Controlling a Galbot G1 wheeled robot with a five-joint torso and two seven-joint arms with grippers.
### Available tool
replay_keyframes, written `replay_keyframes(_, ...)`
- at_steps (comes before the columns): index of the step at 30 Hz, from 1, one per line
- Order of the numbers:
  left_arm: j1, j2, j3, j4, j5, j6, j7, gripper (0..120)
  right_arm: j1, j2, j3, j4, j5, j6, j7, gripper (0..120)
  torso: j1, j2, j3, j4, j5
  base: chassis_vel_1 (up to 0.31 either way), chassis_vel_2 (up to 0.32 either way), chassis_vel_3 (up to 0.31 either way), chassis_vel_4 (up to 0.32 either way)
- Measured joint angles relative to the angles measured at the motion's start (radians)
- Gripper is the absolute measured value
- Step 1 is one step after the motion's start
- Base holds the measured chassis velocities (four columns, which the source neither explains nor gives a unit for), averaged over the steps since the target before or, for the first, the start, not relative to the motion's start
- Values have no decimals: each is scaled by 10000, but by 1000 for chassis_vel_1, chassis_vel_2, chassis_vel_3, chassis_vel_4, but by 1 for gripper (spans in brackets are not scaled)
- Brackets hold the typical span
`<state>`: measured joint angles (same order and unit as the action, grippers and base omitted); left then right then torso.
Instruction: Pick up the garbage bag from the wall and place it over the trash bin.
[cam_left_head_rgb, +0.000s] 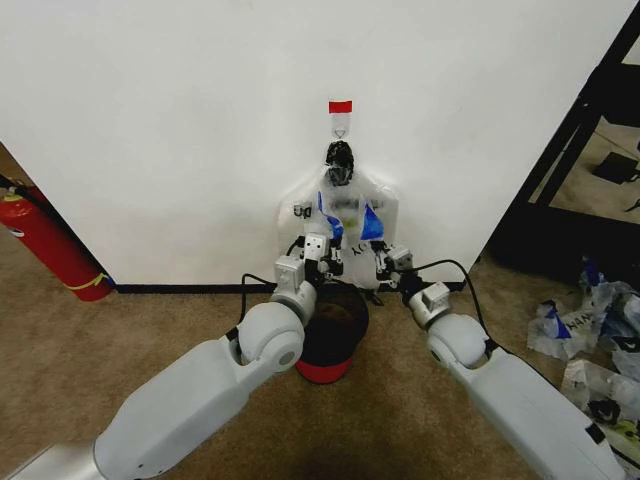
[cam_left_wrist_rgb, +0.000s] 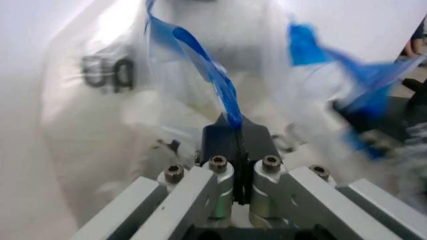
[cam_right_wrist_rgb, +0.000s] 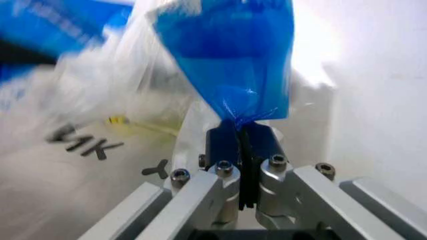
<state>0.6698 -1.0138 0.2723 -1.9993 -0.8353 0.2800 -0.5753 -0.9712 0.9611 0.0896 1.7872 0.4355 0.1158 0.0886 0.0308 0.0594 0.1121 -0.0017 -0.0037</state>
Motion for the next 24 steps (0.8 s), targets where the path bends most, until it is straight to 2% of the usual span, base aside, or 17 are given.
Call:
replay_keyframes(4,670,407,-208,-517,120,-29,-5,0,-1129,-82,943,951,247,-14,-75,0,0,2,0,4,-1,0,0,0,0)
replay_keyframes(13,1733,987,-383,-1666,376,-33,-90,0,-3270,17,2432,2059,148,237,-397,0,-1,2,-1,1,-1,0,0,0,0)
replay_keyframes(24,2742,1574,-579,-2618,914,-121,-47,0,-4854,289,3041,2508,-548,745,-649,0,-1,3,0,0,0,0,0,0,0)
